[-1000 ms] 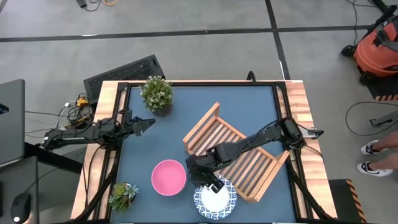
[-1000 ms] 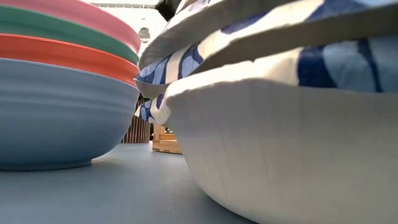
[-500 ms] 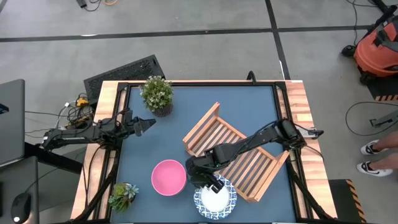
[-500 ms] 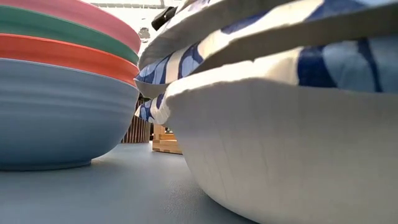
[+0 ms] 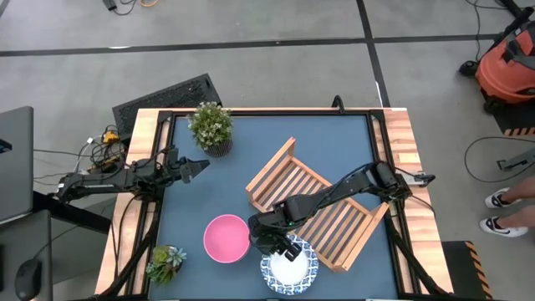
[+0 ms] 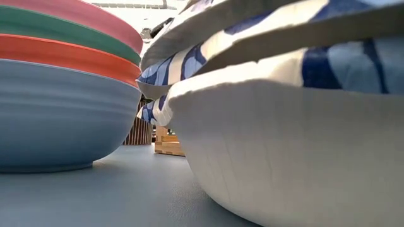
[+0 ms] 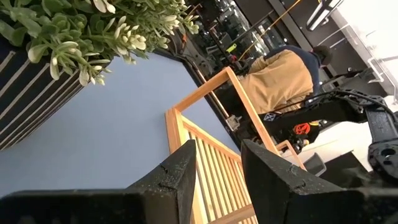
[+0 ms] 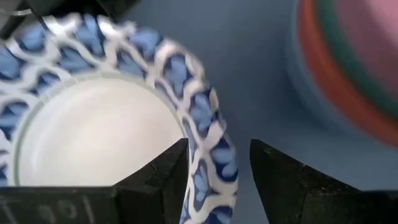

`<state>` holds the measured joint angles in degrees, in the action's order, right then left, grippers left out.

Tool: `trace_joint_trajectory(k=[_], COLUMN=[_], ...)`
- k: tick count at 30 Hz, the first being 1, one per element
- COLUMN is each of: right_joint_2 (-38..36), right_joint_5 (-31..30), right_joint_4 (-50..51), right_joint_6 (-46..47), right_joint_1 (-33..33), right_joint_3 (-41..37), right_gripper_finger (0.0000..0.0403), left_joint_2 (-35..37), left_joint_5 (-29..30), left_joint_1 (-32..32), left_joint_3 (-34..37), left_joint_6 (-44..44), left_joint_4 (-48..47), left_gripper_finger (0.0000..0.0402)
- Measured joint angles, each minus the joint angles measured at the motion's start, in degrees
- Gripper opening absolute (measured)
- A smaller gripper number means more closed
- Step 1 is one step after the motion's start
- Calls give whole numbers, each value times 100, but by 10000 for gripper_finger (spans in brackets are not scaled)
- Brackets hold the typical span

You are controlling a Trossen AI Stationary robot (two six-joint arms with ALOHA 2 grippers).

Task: Place and stack bowls onto a shelf
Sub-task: Put the blue patterned bowl on the shelf

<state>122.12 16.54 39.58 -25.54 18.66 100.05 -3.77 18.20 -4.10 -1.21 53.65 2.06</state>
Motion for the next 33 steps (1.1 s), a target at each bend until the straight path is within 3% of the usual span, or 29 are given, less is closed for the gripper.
trace_joint_trajectory(k=[8,22,33], right_joint_2=[-4,-4,-7], right_joint_5=[-137,-151,-160], right_joint_4=[91,141,185], right_joint_6=[26,170,454], right_joint_1=[-7,-7,-20], right_joint_3=[-4,-4,-4], right_gripper_finger=[172,73,57], left_joint_2=[0,0,0], left_joint_5=[-1,-2,-3], left_joint_1=[0,0,0], left_joint_3=[0,0,0], left_joint_6=[-2,-2,-2], left_joint_4=[1,1,-1], left_gripper_finger=[112,112,112])
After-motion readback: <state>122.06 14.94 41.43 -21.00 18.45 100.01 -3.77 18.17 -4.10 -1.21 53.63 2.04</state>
